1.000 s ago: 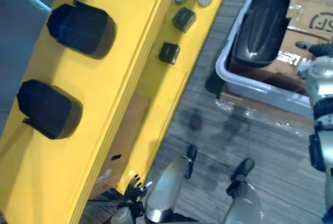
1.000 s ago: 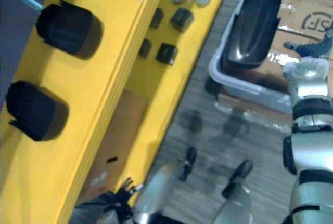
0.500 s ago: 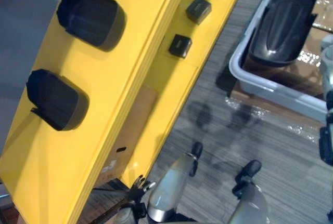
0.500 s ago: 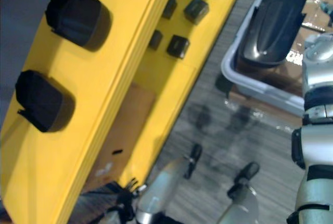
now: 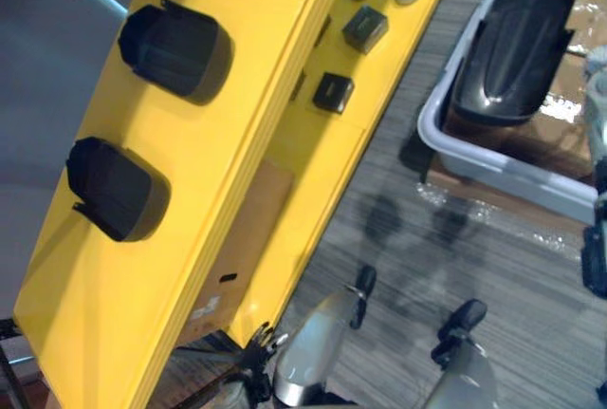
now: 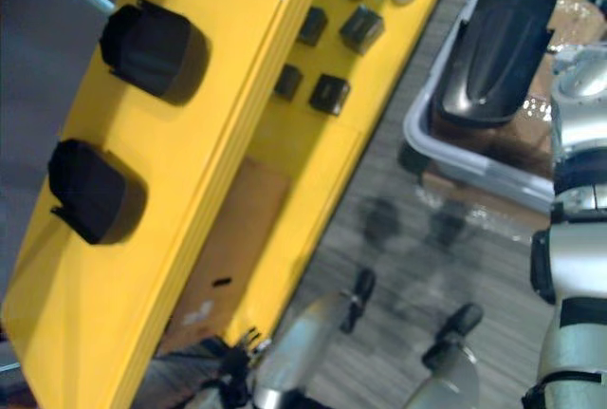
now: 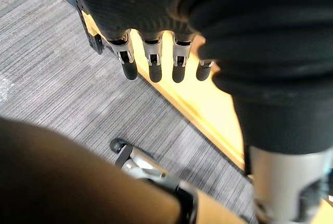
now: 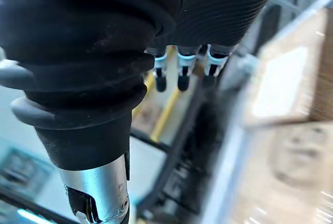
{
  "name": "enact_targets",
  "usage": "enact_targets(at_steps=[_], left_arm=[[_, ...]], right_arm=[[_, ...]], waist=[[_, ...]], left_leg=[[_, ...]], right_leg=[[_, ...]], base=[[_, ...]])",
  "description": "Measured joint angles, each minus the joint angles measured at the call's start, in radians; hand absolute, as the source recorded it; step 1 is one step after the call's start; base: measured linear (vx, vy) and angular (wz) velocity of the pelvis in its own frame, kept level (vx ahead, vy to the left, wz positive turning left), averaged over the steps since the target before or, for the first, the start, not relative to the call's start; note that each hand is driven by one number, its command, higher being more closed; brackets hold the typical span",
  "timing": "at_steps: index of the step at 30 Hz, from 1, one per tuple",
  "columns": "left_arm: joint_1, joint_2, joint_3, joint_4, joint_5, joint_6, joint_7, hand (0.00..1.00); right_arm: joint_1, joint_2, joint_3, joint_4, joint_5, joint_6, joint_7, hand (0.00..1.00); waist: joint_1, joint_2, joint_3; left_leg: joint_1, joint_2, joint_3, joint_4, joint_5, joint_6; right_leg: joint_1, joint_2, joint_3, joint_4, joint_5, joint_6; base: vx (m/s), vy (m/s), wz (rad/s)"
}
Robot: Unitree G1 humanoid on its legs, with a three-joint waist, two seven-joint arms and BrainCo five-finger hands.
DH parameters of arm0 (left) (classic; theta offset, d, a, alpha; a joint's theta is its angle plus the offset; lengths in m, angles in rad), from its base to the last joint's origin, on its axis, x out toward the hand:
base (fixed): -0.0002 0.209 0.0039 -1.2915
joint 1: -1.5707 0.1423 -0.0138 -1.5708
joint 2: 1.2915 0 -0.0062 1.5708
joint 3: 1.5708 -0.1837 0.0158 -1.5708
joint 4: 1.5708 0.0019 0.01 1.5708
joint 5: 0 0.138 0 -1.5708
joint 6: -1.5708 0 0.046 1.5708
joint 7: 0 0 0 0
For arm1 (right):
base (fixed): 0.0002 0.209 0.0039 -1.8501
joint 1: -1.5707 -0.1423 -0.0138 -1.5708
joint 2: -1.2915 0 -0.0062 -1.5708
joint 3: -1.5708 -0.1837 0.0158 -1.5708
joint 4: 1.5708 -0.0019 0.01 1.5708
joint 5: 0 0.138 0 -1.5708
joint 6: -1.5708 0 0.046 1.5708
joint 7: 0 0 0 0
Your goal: Walk over and take plastic housings, then place them on the shelf
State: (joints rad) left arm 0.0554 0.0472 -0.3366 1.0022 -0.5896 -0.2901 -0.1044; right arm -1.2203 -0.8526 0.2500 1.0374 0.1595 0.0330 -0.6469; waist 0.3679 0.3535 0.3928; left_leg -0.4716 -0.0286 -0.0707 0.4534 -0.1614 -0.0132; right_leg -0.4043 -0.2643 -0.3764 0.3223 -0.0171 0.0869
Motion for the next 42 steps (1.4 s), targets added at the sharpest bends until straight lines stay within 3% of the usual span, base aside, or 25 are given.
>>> enact_targets(at_steps=[3, 13, 14, 21, 25, 33, 38, 42], left_arm=[[-0.001, -0.006, 0.000, 0.002, 0.000, -0.001, -0.008, 0.00], [-0.008, -0.008, -0.002, 0.003, -0.002, -0.008, -0.024, 0.00], [-0.008, -0.007, -0.002, 0.003, -0.002, -0.007, -0.025, 0.00], [-0.016, -0.006, -0.008, 0.013, -0.002, -0.009, -0.016, 0.00], [-0.019, 0.001, -0.031, 0.013, -0.002, -0.028, -0.004, 0.00], [-0.020, 0.003, -0.049, 0.000, -0.002, -0.056, 0.016, 0.00], [-0.017, 0.019, -0.081, -0.044, -0.013, -0.096, 0.020, 0.00], [-0.017, 0.019, -0.085, -0.163, -0.049, -0.142, 0.022, 0.00]], right_arm=[[0.026, 0.002, 0.030, 0.018, 0.023, 0.060, 0.043, 0.00], [0.046, 0.004, 0.096, 0.048, 0.042, 0.184, 0.194, 0.00], [0.046, -0.002, 0.105, 0.047, 0.042, 0.190, 0.200, 1.00], [0.040, -0.037, 0.106, 0.042, 0.010, 0.287, 0.267, 1.00], [0.034, -0.049, 0.107, 0.043, -0.075, 0.356, 0.322, 1.00], [0.027, -0.027, 0.113, 0.097, -0.232, 0.509, 0.340, 1.00], [0.027, -0.022, 0.125, 0.135, -0.266, 0.528, 0.291, 1.00], [0.026, -0.032, 0.103, 0.167, -0.306, 0.472, 0.242, 1.00]], waist=[[0.008, 0.006, -0.005], [0.032, 0.006, -0.005], [0.032, 0.006, -0.005], [0.036, 0.006, -0.004], [0.040, 0.006, -0.004], [0.058, 0.006, -0.004], [0.056, 0.005, -0.004], [0.041, 0.004, -0.003]], left_leg=[[-0.001, 0.000, 0.000, -0.006, 0.000, 0.000], [-0.011, -0.001, -0.009, -0.004, -0.001, 0.000], [-0.015, -0.001, -0.011, 0.000, -0.001, 0.000], [-0.020, 0.001, -0.030, 0.010, -0.004, -0.005], [-0.019, 0.002, -0.029, 0.010, -0.004, -0.005], [-0.005, 0.001, -0.028, 0.008, -0.004, -0.005], [0.000, 0.001, -0.029, 0.007, -0.004, -0.005], [-0.001, 0.000, -0.030, 0.009, -0.004, -0.005]], right_leg=[[-0.002, 0.000, -0.001, -0.003, -0.002, 0.001], [-0.004, 0.000, -0.011, -0.004, -0.009, -0.002], [-0.004, 0.000, -0.013, -0.004, -0.010, -0.003], [0.002, 0.004, -0.033, -0.003, -0.016, -0.005], [0.002, 0.005, -0.032, -0.003, -0.013, 0.000], [0.012, 0.002, -0.032, 0.000, -0.014, 0.001], [0.019, 0.001, -0.034, 0.000, -0.019, -0.004], [0.024, 0.001, -0.036, 0.001, -0.014, 0.002]], base=[[0.04, 0.010, 0.01], [0.00, 0.006, 0.02], [-0.01, 0.021, 0.07], [-0.01, 0.007, 0.06], [0.00, 0.000, 0.00], [0.00, 0.000, 0.00], [0.00, 0.000, 0.00], [0.00, 0.000, 0.00]])
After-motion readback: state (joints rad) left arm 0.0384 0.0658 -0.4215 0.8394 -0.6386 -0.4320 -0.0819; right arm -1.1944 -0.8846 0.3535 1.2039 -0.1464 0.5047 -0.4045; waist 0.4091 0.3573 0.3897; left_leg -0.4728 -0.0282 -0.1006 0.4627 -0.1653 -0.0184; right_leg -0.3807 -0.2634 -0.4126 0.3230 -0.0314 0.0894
